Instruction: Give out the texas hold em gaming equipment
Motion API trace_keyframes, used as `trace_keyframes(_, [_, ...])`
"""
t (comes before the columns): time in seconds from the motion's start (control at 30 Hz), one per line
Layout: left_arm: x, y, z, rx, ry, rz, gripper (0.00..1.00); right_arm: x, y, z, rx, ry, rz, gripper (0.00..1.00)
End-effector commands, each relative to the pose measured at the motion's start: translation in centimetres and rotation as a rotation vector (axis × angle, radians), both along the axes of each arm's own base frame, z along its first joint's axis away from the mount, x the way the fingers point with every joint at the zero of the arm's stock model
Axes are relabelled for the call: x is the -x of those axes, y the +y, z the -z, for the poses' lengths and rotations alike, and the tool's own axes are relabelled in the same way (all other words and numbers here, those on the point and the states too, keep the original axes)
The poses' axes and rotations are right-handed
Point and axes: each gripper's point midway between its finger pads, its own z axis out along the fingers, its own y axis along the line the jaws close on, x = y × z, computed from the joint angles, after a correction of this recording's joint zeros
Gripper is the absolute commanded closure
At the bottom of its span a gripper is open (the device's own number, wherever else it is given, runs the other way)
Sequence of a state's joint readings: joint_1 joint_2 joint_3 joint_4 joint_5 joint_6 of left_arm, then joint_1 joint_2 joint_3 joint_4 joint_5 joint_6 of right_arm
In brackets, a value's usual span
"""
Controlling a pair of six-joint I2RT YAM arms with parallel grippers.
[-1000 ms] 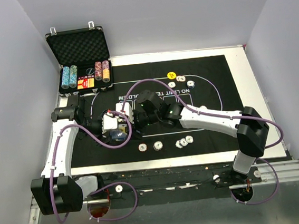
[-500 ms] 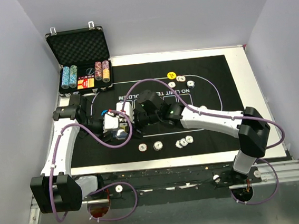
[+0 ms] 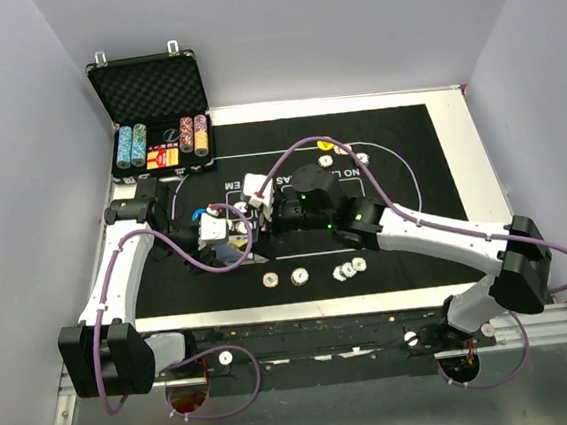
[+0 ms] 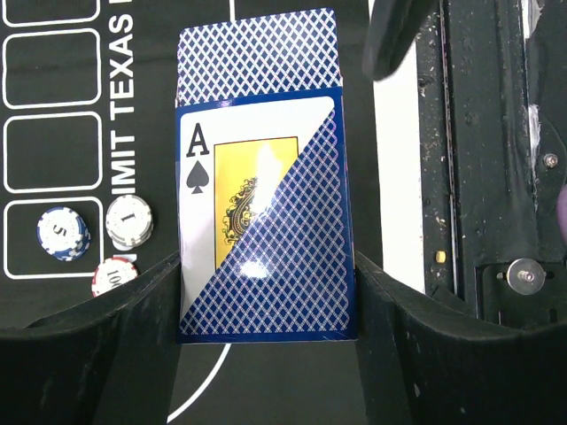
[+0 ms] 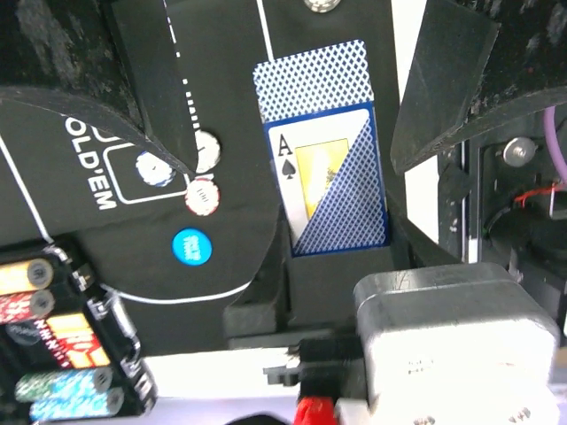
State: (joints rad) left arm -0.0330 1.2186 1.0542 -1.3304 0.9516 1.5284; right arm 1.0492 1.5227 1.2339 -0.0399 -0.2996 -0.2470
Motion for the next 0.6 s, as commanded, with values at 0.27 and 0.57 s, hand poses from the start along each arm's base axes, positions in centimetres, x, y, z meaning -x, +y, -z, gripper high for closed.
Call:
trace_keyframes(0.27, [4.1, -1.4, -4.6, 0.124, 0.234, -0.044, 0.55, -4.8, -6.4, -5.5, -0.289, 0.332, 0.25, 0.0])
trace_keyframes(0.57, [1.8, -1.8, -7.8, 0.161, 0.177, -0.068, 0.55, -2.8, -5.6, -6.2, -0.501, 0.827, 0.211, 0.0])
